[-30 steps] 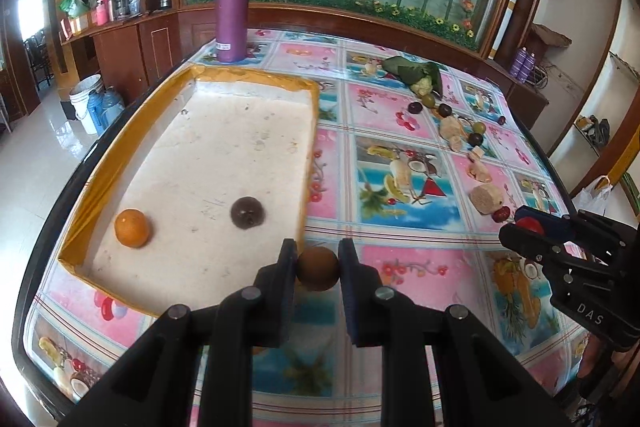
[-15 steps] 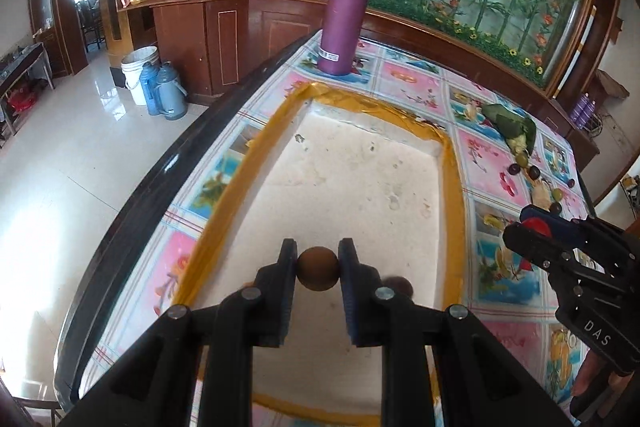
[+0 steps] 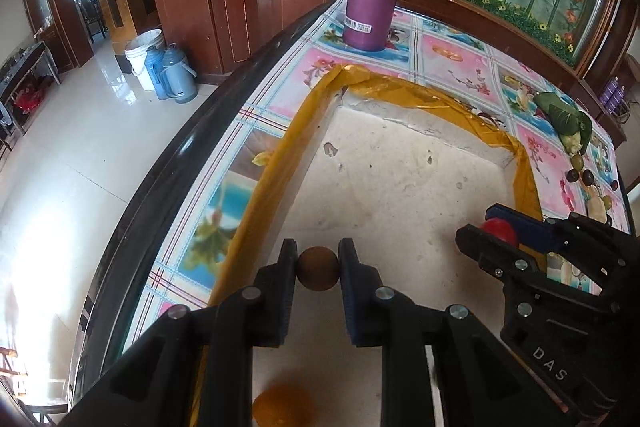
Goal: Organize fruits
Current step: 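Carry the tomato and brown fruit into the tray and open both tools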
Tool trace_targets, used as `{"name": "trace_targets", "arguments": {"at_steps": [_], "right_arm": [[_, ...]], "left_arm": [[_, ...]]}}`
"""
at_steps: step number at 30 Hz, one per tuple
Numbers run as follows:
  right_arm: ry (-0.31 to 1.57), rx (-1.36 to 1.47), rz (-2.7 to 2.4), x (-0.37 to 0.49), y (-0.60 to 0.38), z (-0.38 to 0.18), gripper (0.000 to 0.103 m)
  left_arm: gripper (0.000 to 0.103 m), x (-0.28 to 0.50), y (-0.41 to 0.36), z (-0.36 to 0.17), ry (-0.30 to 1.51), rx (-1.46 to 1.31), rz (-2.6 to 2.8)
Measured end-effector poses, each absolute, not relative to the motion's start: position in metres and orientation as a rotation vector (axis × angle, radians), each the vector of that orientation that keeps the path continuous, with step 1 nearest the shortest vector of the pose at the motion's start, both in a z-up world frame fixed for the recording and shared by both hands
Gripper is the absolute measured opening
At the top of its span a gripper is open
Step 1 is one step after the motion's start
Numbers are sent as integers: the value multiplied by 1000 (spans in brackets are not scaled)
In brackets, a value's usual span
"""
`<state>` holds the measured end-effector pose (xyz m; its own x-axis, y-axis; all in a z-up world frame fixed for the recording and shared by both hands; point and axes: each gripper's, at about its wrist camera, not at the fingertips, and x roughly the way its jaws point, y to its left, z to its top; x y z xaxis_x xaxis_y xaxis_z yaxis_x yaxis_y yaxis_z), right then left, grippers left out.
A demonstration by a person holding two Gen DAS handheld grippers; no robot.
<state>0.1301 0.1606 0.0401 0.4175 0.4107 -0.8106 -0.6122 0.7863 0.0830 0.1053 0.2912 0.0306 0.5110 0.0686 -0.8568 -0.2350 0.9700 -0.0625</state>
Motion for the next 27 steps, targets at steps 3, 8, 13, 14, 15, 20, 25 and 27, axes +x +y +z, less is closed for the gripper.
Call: {"name": "trace_targets", "arguments": {"at_steps": [3, 8, 13, 14, 15, 20, 25, 27], "right_arm": [[946, -257, 651, 134, 165, 37, 28], [958, -285, 649, 136, 170, 30, 29], [966, -313, 629, 135, 171, 24, 29], [965, -317, 626, 135, 171, 23, 29], [963, -318, 624, 134, 171, 24, 31], [955, -332, 610, 131, 170, 25, 36], [939, -342, 599, 125, 166, 31, 36], [924, -348, 597, 121, 164, 35, 36]], "left_arm": [[24, 110, 294, 24, 1036, -184, 182], [24, 112, 294, 24, 1030, -164, 195], [25, 114, 292, 24, 1029, -148, 200], [26, 114, 292, 24, 1029, -146, 198], [28, 114, 291, 24, 1031, -144, 198], [41, 112, 289, 26, 1025, -136, 212], [42, 104, 288, 30, 1020, -127, 230], [42, 99, 288, 32, 1014, -125, 237]]}}
